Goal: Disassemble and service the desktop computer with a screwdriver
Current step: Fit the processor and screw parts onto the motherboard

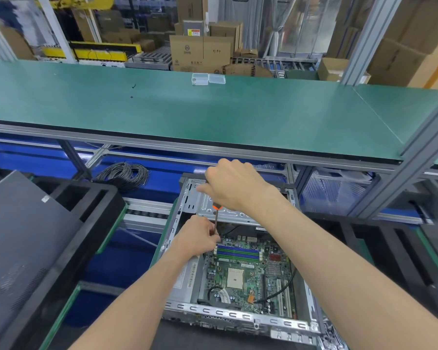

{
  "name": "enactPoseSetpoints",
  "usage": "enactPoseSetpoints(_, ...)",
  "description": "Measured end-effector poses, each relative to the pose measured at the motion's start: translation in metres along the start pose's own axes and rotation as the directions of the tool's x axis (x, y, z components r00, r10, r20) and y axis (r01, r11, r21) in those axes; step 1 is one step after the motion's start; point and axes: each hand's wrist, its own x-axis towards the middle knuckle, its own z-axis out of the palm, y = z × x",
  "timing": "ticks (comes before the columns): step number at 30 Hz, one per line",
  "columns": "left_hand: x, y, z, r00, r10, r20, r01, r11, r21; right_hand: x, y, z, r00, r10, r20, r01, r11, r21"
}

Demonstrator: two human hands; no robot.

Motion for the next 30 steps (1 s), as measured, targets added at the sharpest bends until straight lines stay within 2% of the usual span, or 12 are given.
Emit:
enactPoseSetpoints(2, 0.000, -0.002, 0.001, 0.999, 0.024, -0.024, -0.025, 0.999, -0.029, 0.002, 0.001, 0.002, 1.000, -0.011, 0.015, 0.010, 0.998, 0.060)
enactPoseSetpoints(8, -0.001, -0.006, 0.003, 0.994, 0.060, -0.090, -0.070, 0.992, -0.110, -0.003, 0.010, -0.006, 0.970, -0.198, 0.141, 0.138, 0.926, 0.350)
enactPoseSetpoints(9, -0.001, -0.006, 0.004, 0.994, 0.065, -0.090, -0.075, 0.992, -0.106, -0.004, 0.010, -0.005, 0.972, -0.200, 0.124, 0.148, 0.928, 0.342)
enactPoseSetpoints(11, -0.001, -0.007, 0.004, 0.995, 0.053, -0.088, -0.062, 0.994, -0.095, -0.005, 0.007, -0.002, 0.989, -0.139, 0.049, 0.129, 0.977, 0.172)
enactPoseSetpoints(13, 0.000, -0.007, 0.004, 0.995, 0.047, -0.091, -0.056, 0.994, -0.089, -0.005, 0.001, -0.001, 0.999, -0.045, 0.006, 0.045, 0.999, 0.007)
enactPoseSetpoints(15, 0.000, -0.008, 0.005, 0.995, 0.053, -0.089, -0.061, 0.995, -0.085, -0.002, -0.003, -0.001, 0.999, -0.033, -0.004, 0.033, 0.999, -0.020)
enactPoseSetpoints(19, 0.001, -0.008, 0.005, 0.996, 0.027, -0.085, -0.035, 0.995, -0.091, 0.005, 0.001, 0.000, 0.988, -0.123, 0.097, 0.108, 0.983, 0.149)
enactPoseSetpoints(24, 0.001, -0.010, 0.005, 0.997, 0.006, -0.083, -0.013, 0.997, -0.082, -0.002, 0.006, -0.003, 0.962, -0.251, 0.105, 0.183, 0.884, 0.430)
enactPoseSetpoints(26, 0.002, -0.009, 0.005, 0.997, -0.002, -0.071, -0.004, 0.996, -0.086, -0.002, 0.005, 0.000, 0.982, -0.184, 0.032, 0.164, 0.935, 0.315)
enactPoseSetpoints(28, 0.001, -0.008, 0.005, 0.998, -0.009, -0.060, 0.004, 0.996, -0.089, -0.003, 0.000, 0.004, 0.996, -0.084, -0.041, 0.087, 0.993, 0.079)
enactPoseSetpoints(30, 0.000, -0.008, 0.005, 0.998, -0.008, -0.054, 0.003, 0.997, -0.083, 0.000, -0.004, 0.005, 0.997, -0.048, -0.068, 0.048, 0.999, -0.005)
